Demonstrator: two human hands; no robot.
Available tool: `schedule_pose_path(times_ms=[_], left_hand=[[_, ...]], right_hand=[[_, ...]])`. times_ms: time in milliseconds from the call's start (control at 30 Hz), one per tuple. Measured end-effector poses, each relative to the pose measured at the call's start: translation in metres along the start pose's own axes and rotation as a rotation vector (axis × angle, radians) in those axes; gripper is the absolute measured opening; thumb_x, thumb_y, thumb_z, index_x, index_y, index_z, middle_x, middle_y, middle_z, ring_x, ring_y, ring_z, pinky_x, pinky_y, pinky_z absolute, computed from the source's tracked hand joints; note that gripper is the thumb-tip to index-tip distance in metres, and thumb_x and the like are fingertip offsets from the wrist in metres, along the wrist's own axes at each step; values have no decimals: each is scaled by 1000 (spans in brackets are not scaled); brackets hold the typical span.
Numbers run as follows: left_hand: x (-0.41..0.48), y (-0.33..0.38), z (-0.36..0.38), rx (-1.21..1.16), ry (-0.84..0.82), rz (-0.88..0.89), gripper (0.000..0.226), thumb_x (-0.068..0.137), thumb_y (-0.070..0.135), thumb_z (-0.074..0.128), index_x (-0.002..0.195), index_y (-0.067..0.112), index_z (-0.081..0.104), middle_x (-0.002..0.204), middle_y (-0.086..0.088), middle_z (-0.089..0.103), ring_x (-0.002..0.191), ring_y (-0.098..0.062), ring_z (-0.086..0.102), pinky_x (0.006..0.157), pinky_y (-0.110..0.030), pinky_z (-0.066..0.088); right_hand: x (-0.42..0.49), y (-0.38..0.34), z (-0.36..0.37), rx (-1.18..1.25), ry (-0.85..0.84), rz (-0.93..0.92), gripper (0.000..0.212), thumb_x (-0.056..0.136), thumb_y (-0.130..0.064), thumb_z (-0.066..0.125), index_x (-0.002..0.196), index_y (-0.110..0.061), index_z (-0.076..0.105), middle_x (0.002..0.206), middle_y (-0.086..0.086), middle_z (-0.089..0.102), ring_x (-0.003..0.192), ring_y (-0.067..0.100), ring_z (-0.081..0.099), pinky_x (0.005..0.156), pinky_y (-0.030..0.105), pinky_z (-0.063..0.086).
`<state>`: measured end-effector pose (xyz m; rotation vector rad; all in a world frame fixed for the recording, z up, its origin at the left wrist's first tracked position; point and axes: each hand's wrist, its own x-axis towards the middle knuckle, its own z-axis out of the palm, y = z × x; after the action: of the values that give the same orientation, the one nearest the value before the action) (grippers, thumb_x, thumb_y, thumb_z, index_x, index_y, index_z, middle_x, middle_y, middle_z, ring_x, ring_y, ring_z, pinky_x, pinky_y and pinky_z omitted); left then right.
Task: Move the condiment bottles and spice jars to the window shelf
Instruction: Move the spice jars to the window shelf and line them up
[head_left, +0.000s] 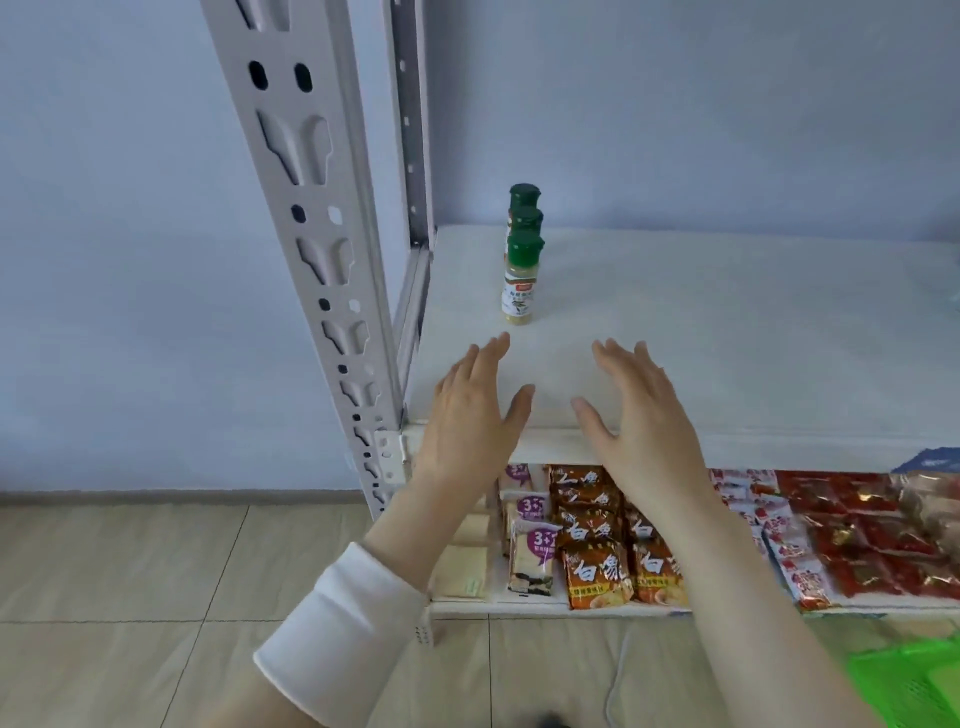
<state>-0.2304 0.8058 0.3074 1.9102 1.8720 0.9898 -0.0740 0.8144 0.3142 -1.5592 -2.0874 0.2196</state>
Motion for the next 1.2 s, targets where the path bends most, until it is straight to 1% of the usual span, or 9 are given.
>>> schedule_pose_path(times_ms=[167,267,433,633,833,900,1000,1067,1200], left_hand=[[53,4,15,-95,98,-307,58,92,32,53,143,18,28,146,-1,38,133,-19,37,109,-32,29],[75,6,20,-106,133,-390,58,90,31,56,141,19,30,143,1,41,130,-18,40,105,-32,33],[104,7,31,-133,133,-415,61,87,29,62,139,16,33,140,-1,44,128,-19,42,103,-30,33],[129,7,45,-157,159,-427,47,83,22,64,125,10,45,127,-7,54,115,-24,52,90,-29,39],[136,2,49,-146,166,-423,34,84,22,63,111,8,48,114,-6,56,103,-24,52,72,-24,34],[138,0,46,-163,173,-434,32,83,22,63,109,9,49,109,-5,58,99,-22,53,68,-22,33],[137,-8,36,-207,217,-471,26,81,22,66,99,14,49,91,4,55,82,-16,51,54,-15,35],[134,-13,28,-255,258,-495,27,80,23,68,98,16,49,86,9,54,76,-10,50,54,-4,37],[126,-19,22,-343,326,-502,30,80,26,69,103,18,53,88,13,58,75,1,54,58,-4,39]], right_hand=[[64,36,-13,72,-66,-111,54,93,-31,52,143,-19,33,150,2,33,144,17,16,112,31,21],[100,52,-11,142,-109,-113,54,92,-30,54,142,-20,35,149,6,35,142,18,22,111,28,21],[155,55,2,293,-113,-117,51,90,-21,59,137,-10,43,138,6,49,129,18,43,100,16,25],[193,57,19,368,-120,-42,46,87,-18,63,130,-7,50,129,6,57,120,20,51,103,32,39],[212,51,38,418,-200,-10,45,81,-18,70,123,-9,56,124,5,60,111,20,56,97,33,44],[216,48,44,446,-203,-5,45,79,-19,73,120,-9,58,121,4,62,106,19,57,94,30,46],[220,42,54,473,-231,13,50,75,-24,77,119,-11,60,119,4,63,103,17,58,87,24,45],[223,38,59,469,-245,33,51,73,-25,78,118,-11,60,117,5,64,103,17,59,84,21,42],[222,33,67,498,-208,60,46,73,-20,78,114,-8,61,113,7,66,89,9,54,68,5,31]])
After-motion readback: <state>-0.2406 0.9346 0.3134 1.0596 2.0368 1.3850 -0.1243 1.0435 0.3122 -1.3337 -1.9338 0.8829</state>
